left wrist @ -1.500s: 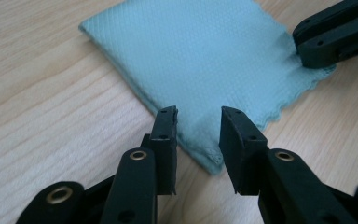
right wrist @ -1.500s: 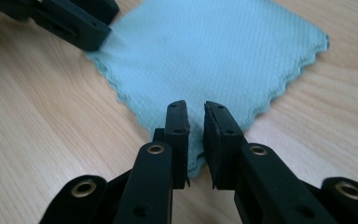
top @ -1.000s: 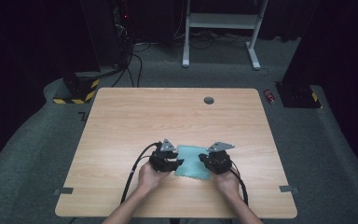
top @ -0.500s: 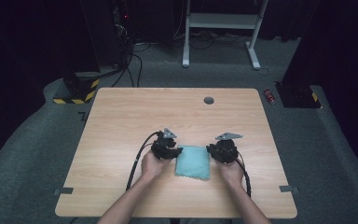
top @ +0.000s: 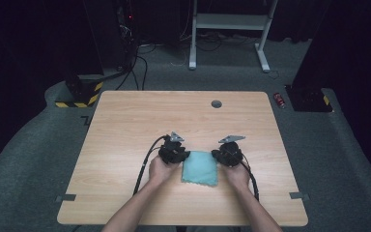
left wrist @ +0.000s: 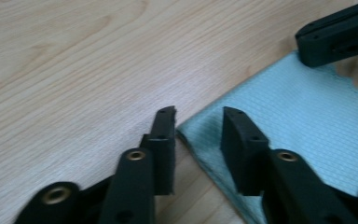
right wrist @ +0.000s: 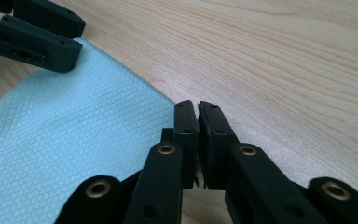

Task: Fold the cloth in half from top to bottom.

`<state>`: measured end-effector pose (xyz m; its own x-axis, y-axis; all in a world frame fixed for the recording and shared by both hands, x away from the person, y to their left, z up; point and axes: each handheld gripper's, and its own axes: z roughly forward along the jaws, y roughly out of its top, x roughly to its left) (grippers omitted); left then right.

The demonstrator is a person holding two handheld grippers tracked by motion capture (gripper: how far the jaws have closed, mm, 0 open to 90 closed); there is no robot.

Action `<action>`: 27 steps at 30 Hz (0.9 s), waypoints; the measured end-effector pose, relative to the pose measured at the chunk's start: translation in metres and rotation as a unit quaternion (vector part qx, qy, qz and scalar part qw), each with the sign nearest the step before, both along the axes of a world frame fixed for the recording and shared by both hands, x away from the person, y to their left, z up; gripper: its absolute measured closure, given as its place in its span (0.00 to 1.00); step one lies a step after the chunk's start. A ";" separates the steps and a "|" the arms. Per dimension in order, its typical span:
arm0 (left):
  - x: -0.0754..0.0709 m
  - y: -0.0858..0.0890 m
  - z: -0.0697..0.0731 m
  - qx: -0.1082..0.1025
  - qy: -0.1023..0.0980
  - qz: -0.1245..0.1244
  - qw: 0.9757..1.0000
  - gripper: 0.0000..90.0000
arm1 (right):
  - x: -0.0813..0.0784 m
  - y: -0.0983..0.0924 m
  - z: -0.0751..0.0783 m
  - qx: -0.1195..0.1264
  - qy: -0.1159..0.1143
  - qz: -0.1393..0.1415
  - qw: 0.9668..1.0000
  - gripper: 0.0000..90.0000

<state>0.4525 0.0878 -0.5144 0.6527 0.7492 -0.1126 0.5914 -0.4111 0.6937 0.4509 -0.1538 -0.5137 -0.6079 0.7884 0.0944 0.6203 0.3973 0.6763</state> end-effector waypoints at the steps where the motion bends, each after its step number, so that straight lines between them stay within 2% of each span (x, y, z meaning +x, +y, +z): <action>1: 0.002 0.000 0.002 0.009 0.005 -0.004 1.000 0.85 | 0.001 0.001 0.001 -0.005 0.000 0.003 1.000 0.97; 3: 0.003 0.000 0.005 0.015 0.005 -0.004 1.000 0.95 | 0.002 0.003 0.002 -0.010 -0.002 0.005 1.000 0.97; 4: 0.004 0.001 0.006 0.015 0.003 -0.004 1.000 0.97 | 0.003 0.003 0.003 -0.012 -0.004 0.006 1.000 0.97; 8: 0.006 0.010 0.009 0.006 0.004 0.006 1.000 0.98 | 0.007 0.009 0.011 -0.010 -0.018 0.011 1.000 0.97; 11: 0.008 0.017 0.011 0.006 -0.005 0.018 1.000 0.98 | 0.013 0.018 0.016 -0.013 -0.026 0.015 0.999 0.97; 14: 0.012 0.025 0.010 -0.001 -0.004 0.033 0.999 0.98 | 0.020 0.025 0.018 -0.012 -0.022 0.017 1.000 0.98; 15: 0.014 0.027 0.009 -0.001 -0.003 0.038 0.999 0.98 | 0.022 0.028 0.018 -0.010 -0.027 0.019 0.999 0.98; 21: 0.021 0.033 0.001 0.009 -0.007 0.051 0.999 0.98 | 0.032 0.040 0.012 -0.012 -0.017 0.015 1.000 0.98; 24: 0.024 0.035 0.000 0.003 -0.010 0.053 0.999 0.98 | 0.036 0.041 0.010 -0.008 -0.005 0.010 1.000 0.98; 27: 0.025 0.034 -0.002 0.002 -0.016 0.054 0.998 0.98 | 0.037 0.041 0.008 -0.013 -0.003 0.009 1.000 0.98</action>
<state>0.4778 0.1214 -0.5160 0.5718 0.8155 -0.0891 0.6095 -0.3496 0.7116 0.4881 -0.1129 -0.5061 -0.6221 0.7798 0.0704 0.6087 0.4251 0.6699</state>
